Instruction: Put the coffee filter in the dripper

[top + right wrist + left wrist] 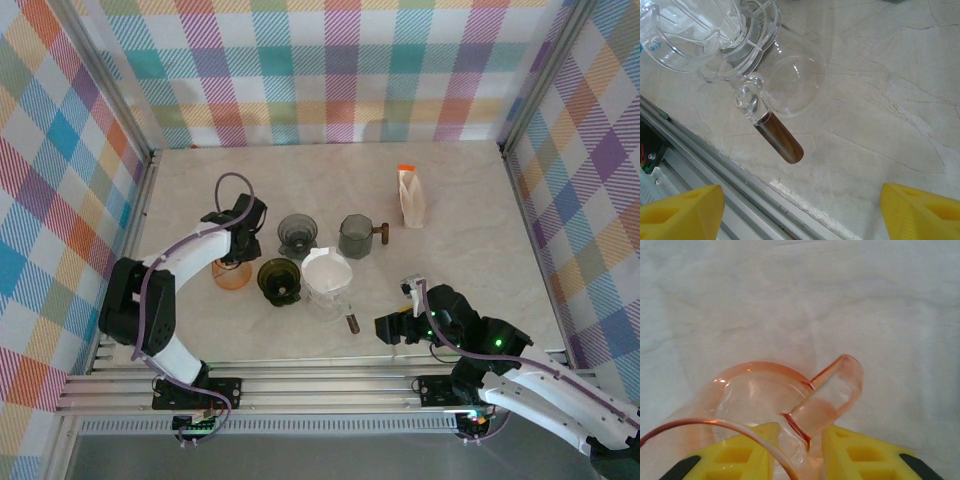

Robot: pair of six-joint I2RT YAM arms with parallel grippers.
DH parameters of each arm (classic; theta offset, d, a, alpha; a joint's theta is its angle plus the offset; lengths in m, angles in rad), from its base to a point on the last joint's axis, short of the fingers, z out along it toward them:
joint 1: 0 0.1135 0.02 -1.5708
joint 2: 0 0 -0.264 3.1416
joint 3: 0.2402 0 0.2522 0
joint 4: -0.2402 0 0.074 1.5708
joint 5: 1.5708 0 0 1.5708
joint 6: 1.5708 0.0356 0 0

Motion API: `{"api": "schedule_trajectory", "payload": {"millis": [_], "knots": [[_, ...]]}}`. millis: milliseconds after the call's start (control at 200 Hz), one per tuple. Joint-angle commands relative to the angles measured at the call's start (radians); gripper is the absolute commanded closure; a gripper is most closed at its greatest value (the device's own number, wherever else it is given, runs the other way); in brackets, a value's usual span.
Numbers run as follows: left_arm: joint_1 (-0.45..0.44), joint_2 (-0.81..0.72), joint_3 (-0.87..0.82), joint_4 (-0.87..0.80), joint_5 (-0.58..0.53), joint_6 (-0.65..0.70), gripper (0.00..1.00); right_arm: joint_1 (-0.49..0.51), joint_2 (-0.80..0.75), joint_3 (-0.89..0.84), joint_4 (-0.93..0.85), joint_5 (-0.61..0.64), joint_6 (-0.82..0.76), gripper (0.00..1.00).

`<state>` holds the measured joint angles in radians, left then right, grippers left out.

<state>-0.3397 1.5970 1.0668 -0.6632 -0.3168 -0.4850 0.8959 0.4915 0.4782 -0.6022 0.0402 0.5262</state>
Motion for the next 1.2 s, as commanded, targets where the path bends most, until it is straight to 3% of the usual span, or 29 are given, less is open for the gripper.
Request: {"api": "schedule_trajectory", "payload": {"millis": [0,230,330,550,690,795,1075,1195], "knots": [[0.038,-0.073,-0.031,-0.05,-0.022,-0.007,0.7,-0.005,-0.01,-0.007,0.025,0.004,-0.012,0.19],[0.039,-0.147,0.006,-0.097,-0.012,-0.006,0.56,-0.005,-0.015,-0.008,0.025,0.007,-0.012,0.19],[0.036,-0.214,0.016,-0.102,0.044,-0.016,0.51,-0.005,-0.024,-0.012,0.025,0.009,-0.005,0.19],[-0.06,-0.287,0.045,-0.1,0.122,-0.047,0.43,-0.004,-0.022,-0.02,0.031,0.012,-0.003,0.19],[-0.214,-0.211,0.073,-0.041,0.16,-0.092,0.41,-0.005,-0.018,-0.026,0.035,0.013,0.004,0.19],[-0.28,-0.126,0.103,-0.005,0.179,-0.116,0.4,-0.005,-0.023,-0.026,0.025,0.012,0.009,0.19],[-0.341,0.007,0.155,-0.022,0.152,-0.116,0.38,-0.005,-0.045,-0.03,0.011,0.024,0.014,0.19],[-0.341,0.036,0.16,-0.065,0.106,-0.103,0.44,-0.005,-0.044,-0.032,0.015,0.024,0.013,0.19]]}}
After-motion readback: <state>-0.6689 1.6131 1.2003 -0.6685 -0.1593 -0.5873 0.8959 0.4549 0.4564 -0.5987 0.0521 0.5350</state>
